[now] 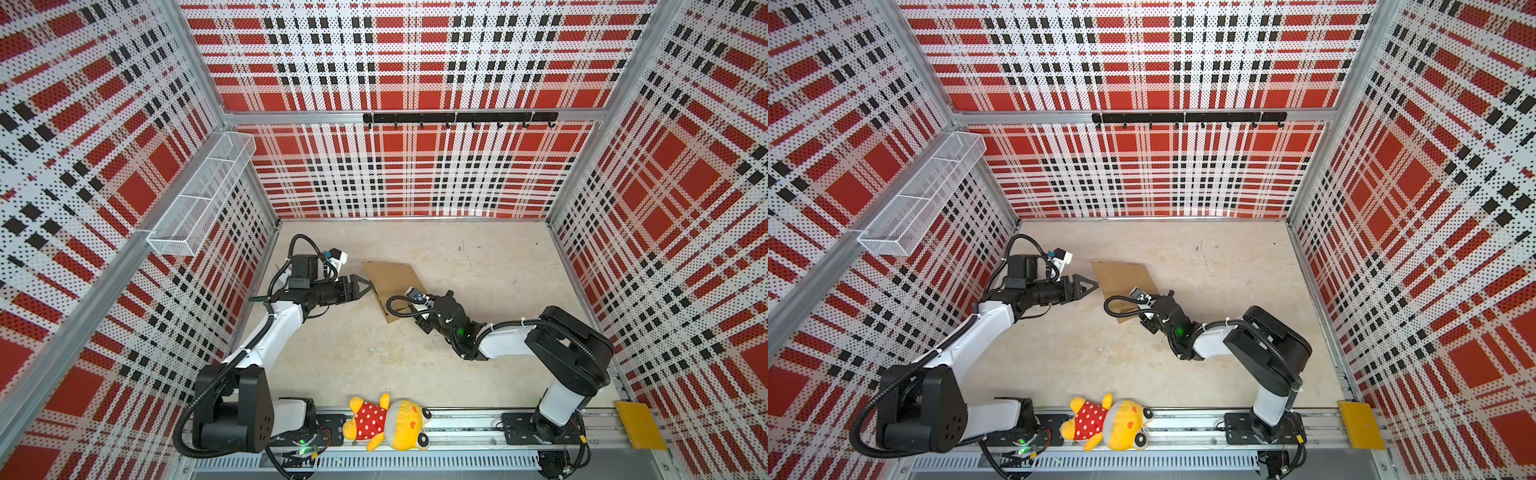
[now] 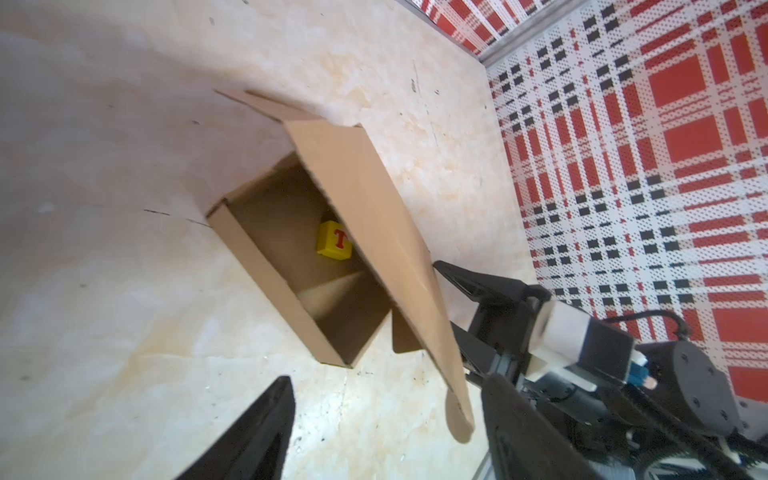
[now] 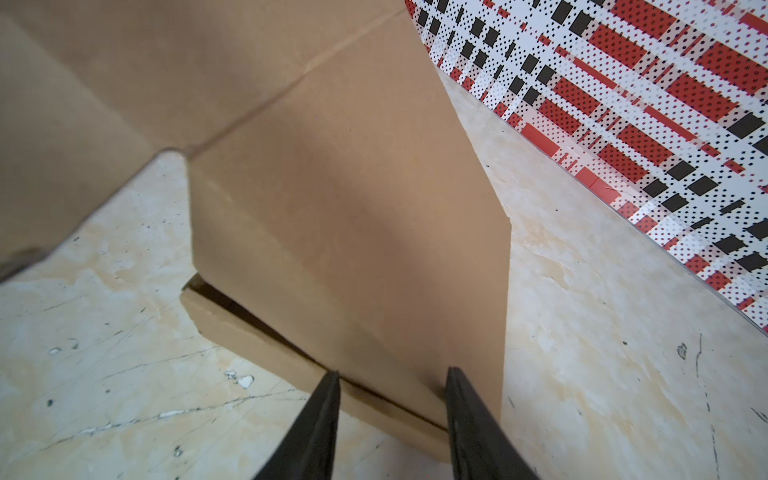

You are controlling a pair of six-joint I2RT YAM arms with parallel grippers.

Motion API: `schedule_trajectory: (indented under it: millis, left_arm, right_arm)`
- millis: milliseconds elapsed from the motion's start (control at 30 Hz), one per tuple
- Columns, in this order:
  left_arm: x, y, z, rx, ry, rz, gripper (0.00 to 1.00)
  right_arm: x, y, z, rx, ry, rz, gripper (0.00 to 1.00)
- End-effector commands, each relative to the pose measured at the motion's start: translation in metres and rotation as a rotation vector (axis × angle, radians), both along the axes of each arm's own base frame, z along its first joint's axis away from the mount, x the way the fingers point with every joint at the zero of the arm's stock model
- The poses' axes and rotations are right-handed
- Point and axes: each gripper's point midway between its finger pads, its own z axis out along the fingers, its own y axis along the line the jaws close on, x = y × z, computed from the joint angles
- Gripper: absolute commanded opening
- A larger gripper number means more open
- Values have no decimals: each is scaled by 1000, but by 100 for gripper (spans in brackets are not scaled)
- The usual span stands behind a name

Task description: Fold the paper box

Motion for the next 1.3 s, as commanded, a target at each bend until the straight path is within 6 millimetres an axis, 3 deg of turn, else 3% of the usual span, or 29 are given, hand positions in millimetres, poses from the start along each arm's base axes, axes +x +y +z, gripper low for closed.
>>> schedule_trajectory:
  millis: [0,200,467,700,800,933,1267]
  left_arm:
    - [3,-10,14,-23,-20,-28,74]
    - [19,-7,6,-3,-3,32,69]
    - [29,-17,-2,-6,6,14,51]
    - [29,-16,-15,12,31,23,48]
    - [27,-16,-19,13,35,17,48]
    - [27,-13,-26,31,24,33,48]
    - [17,-7,-43,141,35,22,51]
  right_arm:
    - [-1,3,18,19,-43,7,45]
    - [-1,2,24,21,-56,1,46]
    - [-10,-10,32,-5,-56,-7,48]
    - [-21,-26,33,-13,-45,-38,51]
    - [-23,-27,45,11,-49,-41,52]
    - [-20,-22,52,4,-57,-29,53]
    - [-3,14,85,112,-8,28,56]
